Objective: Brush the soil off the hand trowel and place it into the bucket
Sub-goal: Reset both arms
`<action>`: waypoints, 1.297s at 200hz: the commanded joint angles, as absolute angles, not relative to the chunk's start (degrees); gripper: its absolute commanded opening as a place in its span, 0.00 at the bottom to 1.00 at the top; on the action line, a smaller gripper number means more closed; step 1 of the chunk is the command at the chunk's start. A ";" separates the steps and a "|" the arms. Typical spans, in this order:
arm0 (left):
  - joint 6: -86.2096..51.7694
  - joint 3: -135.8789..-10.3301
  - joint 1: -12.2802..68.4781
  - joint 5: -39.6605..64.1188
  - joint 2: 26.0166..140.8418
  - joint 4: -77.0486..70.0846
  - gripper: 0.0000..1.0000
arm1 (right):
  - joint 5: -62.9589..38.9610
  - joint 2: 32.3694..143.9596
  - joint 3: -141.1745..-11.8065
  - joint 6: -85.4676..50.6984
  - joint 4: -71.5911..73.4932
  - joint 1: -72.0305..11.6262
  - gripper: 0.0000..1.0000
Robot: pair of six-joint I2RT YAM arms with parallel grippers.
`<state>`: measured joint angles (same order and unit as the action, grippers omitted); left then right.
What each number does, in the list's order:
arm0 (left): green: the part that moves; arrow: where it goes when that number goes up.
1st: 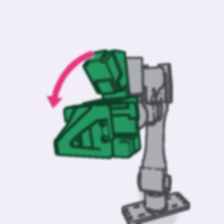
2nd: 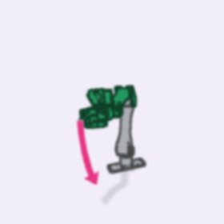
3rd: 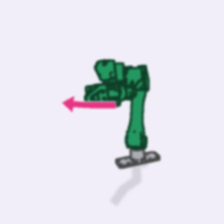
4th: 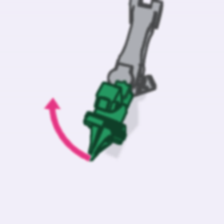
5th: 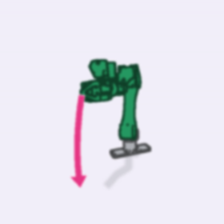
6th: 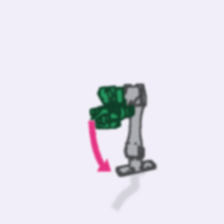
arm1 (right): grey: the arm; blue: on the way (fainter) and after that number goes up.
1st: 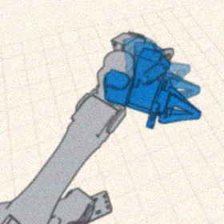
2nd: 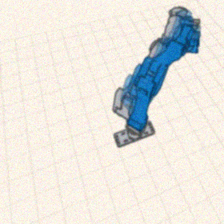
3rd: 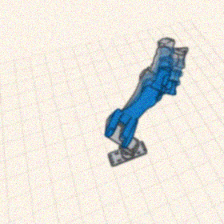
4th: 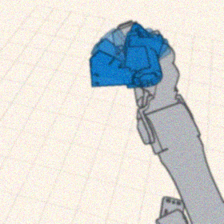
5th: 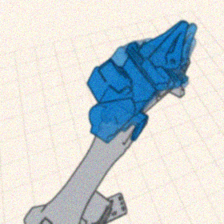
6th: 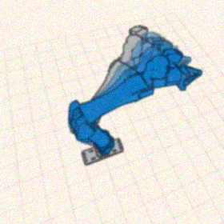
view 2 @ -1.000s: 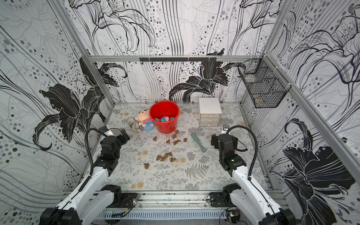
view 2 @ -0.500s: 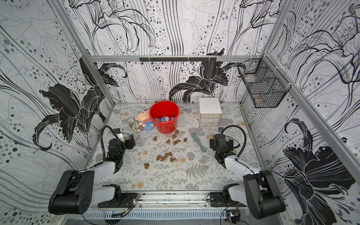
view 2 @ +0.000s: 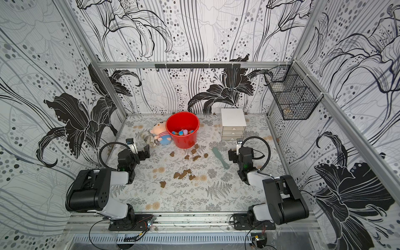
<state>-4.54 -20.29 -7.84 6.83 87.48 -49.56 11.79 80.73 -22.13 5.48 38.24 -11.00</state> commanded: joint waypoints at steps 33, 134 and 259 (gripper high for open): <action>-4.75 -20.75 -8.22 8.85 87.63 -51.64 0.99 | 2.39 85.55 -19.34 4.45 50.64 -5.09 1.00; -4.77 -20.87 -8.18 7.09 87.59 -51.33 0.99 | -0.29 85.95 -21.33 2.44 47.89 -1.67 1.00; -4.57 -20.93 -8.01 6.66 87.54 -51.08 0.99 | -0.27 85.96 -21.27 2.46 47.91 -1.69 1.00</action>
<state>-4.56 -20.29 -7.88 7.55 87.48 -49.30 0.16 85.89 -20.25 3.64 46.59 -1.72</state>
